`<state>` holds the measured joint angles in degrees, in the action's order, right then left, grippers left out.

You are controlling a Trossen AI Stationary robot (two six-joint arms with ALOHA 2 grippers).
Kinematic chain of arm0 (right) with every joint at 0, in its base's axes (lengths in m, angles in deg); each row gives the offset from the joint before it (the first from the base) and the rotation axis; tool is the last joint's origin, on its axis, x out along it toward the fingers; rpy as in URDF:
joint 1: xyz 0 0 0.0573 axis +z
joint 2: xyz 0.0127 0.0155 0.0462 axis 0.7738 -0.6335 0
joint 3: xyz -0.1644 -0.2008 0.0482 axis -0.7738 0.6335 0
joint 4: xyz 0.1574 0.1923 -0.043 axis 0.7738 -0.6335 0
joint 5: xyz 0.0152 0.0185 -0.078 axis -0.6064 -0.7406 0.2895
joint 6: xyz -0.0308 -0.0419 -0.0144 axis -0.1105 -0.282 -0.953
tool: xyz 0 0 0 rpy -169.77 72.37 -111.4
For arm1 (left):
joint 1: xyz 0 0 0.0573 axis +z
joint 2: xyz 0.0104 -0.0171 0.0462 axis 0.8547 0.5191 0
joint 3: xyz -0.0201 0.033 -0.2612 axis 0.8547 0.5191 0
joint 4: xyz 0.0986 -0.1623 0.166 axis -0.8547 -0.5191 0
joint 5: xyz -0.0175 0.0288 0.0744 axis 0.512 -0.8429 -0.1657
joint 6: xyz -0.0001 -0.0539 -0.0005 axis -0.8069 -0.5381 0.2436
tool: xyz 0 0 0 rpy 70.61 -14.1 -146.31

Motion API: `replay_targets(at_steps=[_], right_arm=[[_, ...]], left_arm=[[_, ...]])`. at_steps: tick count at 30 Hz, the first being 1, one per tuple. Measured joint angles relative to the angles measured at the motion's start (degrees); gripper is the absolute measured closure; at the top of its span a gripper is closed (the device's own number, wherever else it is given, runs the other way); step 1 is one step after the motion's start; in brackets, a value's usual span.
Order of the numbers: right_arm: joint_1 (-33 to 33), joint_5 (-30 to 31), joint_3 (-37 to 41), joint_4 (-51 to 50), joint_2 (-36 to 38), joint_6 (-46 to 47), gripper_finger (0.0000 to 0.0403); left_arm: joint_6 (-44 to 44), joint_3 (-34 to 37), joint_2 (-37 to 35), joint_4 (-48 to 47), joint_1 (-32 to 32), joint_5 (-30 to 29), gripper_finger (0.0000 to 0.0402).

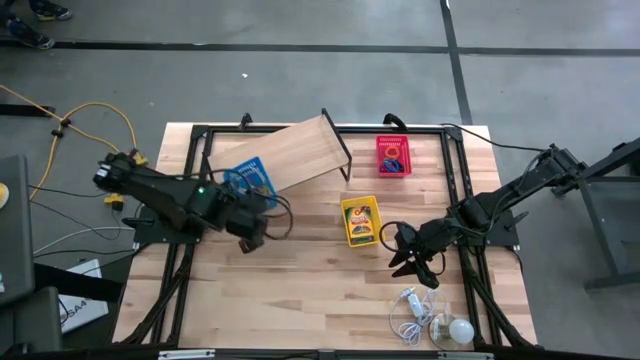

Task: Pick & Place Office Desk Supplies
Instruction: Put the blue bin with rubber bands on the shelf

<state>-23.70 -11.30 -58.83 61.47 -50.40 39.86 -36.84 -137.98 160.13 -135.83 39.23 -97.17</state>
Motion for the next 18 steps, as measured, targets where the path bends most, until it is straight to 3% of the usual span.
replay_targets(at_steps=[7, 18], right_arm=[[0.01, 0.0, 0.0, 0.17, 0.0, 0.0, 0.0284], [0.0, 0.0, 0.0, 0.19, 0.0, 0.0, 0.0284]], left_arm=[[4.3, 6.63, -4.2, 0.04, 4.07, 1.45, 0.0401], [13.89, 10.26, -8.44, 0.75, 13.51, 7.09, 0.0401]])
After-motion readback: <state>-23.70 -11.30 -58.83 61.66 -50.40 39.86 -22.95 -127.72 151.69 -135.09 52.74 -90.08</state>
